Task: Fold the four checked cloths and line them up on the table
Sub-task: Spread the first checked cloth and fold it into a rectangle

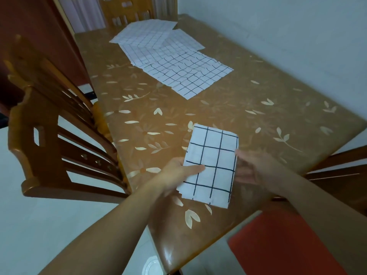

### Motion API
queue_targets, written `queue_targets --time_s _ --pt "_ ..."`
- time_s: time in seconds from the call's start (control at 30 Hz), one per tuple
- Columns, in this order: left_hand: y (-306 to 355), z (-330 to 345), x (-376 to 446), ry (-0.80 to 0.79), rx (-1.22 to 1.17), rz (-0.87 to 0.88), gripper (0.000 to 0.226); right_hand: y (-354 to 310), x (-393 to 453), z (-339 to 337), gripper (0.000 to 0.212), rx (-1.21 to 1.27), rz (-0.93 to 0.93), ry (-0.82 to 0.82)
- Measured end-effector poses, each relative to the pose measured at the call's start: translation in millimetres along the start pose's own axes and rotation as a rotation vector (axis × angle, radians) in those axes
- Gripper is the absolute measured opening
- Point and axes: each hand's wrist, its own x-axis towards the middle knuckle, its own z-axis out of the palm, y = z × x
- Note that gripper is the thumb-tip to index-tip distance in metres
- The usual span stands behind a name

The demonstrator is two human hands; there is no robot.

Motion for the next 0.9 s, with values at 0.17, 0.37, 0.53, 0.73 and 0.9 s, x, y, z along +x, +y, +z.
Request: queue_targets --time_s 0.17,0.37,0.53,0.73,0.9 --pt "-23 16 -2 0.074 -0.051 -0.069 0.021 46 -4 1 0.013 -0.248 0.06 0.014" --pt "-34 28 -3 0.108 -0.22 -0.125 0.03 63 1 2 0.019 -0.204 0.003 0.125" --pt "-34 34 -3 0.207 -0.274 -0.106 0.025 64 0 4 0.028 -0.189 -0.192 0.308" --pt "-25 35 -5 0.297 -0.334 -0.077 0.018 57 2 1 0.026 -0.32 -0.327 0.298" --pt "-18 35 -6 0.326 -0.199 0.006 0.012 52 1 1 0.026 -0.619 -0.465 0.388"
